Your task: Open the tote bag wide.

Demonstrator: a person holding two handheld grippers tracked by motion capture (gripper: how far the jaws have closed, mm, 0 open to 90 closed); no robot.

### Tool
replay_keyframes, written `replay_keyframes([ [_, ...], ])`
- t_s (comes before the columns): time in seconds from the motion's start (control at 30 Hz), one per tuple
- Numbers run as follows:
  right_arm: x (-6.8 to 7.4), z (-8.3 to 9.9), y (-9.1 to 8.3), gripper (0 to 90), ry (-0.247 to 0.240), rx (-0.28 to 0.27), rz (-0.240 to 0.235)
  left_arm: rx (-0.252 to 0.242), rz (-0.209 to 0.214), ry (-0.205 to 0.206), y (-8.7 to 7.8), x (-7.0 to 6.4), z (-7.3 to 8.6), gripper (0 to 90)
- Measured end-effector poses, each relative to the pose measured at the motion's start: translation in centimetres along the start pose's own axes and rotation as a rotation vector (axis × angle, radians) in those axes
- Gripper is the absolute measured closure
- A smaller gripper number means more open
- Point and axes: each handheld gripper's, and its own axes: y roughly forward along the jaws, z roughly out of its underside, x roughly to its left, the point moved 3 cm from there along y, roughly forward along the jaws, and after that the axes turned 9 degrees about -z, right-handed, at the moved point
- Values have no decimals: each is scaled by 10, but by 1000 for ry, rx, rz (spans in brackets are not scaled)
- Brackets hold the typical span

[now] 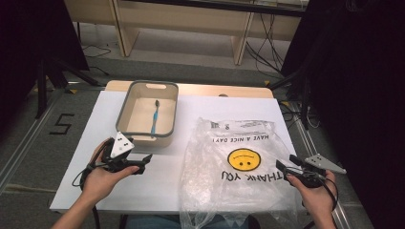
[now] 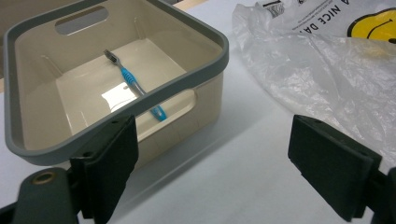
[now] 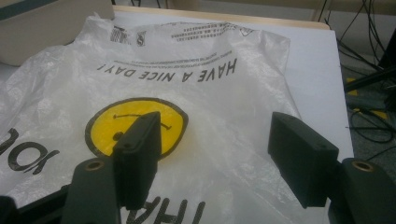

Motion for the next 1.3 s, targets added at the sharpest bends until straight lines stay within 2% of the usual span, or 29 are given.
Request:
replay_keyframes([
  [0.17, 1, 0, 0, 358, 3, 8, 2, 3, 15, 9, 0, -6, -1, 157],
  [0.3, 1, -1, 0, 358, 1, 12, 3, 6, 22, 2, 0, -10, -2, 162],
  [0.47, 0, -3, -1, 360, -6, 34, 15, 22, 55, 16, 1, -22, -3, 176],
  [0.5, 0, -4, -1, 362, -7, 45, 16, 29, 67, 22, 2, -26, -3, 182],
  [0.53, 0, -4, -1, 365, -8, 58, 17, 49, 101, 29, 3, -34, -3, 189],
  [0.57, 0, -4, -1, 365, -8, 58, 17, 49, 101, 29, 3, -34, -3, 201],
  [0.6, 0, -6, -2, 373, -10, 81, 24, 75, 155, 43, 4, -44, -3, 209],
  [0.63, 0, -6, -2, 373, -10, 81, 24, 75, 155, 43, 4, -44, -3, 206],
  [0.7, 0, -10, -4, 394, -12, 104, 42, 90, 179, 65, 6, -54, -3, 215],
  [0.83, -1, -9, -6, 410, -2, 139, 47, 122, 221, 93, 12, -71, -3, 227],
  [0.87, -1, -6, -8, 462, 15, 197, 53, 136, 239, 110, 15, -77, -3, 233],
  [1.0, -2, 0, -9, 486, 36, 263, 55, 173, 297, 148, 25, -95, 1, 237],
  [1.2, -1, 7, -8, 585, 65, 358, 41, 236, 334, 200, 43, -118, 8, 317],
  [1.3, -1, 11, -6, 633, 78, 394, 34, 253, 344, 199, 48, -126, 11, 389],
])
